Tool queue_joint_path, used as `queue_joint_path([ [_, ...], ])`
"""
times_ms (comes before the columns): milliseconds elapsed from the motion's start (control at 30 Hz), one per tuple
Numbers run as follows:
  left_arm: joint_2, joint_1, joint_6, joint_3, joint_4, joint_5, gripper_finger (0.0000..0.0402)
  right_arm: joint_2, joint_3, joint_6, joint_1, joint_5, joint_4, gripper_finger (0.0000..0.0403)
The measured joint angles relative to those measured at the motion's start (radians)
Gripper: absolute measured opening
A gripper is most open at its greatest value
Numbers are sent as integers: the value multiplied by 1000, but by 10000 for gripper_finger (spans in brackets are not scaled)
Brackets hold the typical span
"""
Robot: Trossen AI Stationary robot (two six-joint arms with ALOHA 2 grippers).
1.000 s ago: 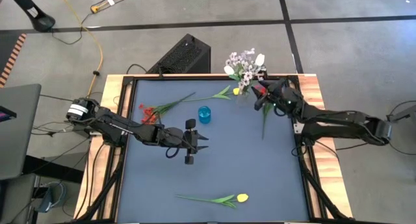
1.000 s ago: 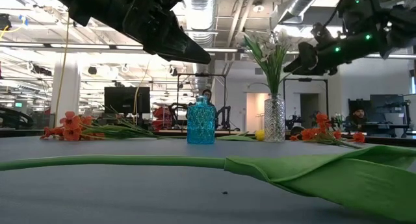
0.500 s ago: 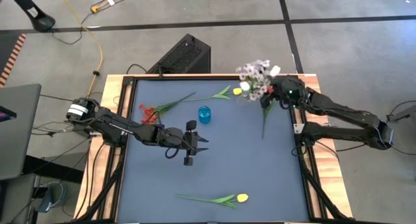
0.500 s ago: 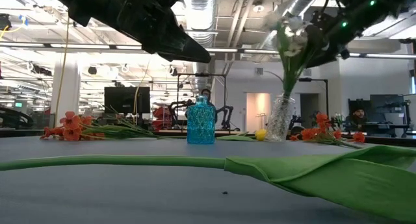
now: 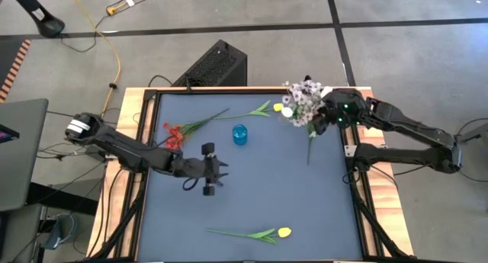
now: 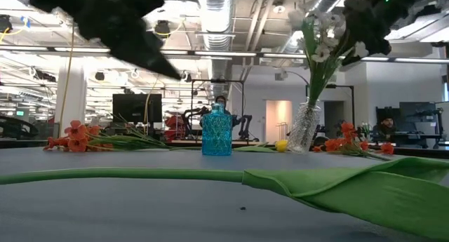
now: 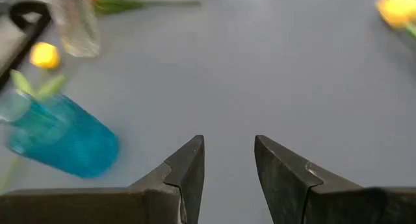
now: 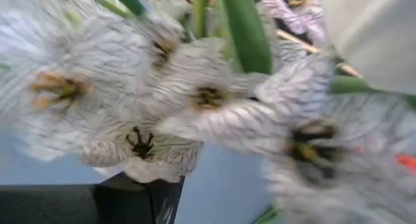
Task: Sort flowers into vase by color
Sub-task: Put the white tulip into the transparent vase
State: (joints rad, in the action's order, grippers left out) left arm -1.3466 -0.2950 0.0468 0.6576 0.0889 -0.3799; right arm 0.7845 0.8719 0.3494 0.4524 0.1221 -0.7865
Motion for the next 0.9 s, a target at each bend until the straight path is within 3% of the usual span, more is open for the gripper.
queue_joint_path([
  [200,146,-47,3,-130,116,-64,125,1,23,104,-94,-36,-21,249],
  [567,385,-78,71,-337,253,-67,125,76,23,200,-279,-42,-25,249],
  [733,422,-78,71,-353,279,-70,125,88,23,208,-267,76,-23,249],
  [900,425,-78,66,-353,314,-69,125,79,23,189,-232,86,-23,249],
])
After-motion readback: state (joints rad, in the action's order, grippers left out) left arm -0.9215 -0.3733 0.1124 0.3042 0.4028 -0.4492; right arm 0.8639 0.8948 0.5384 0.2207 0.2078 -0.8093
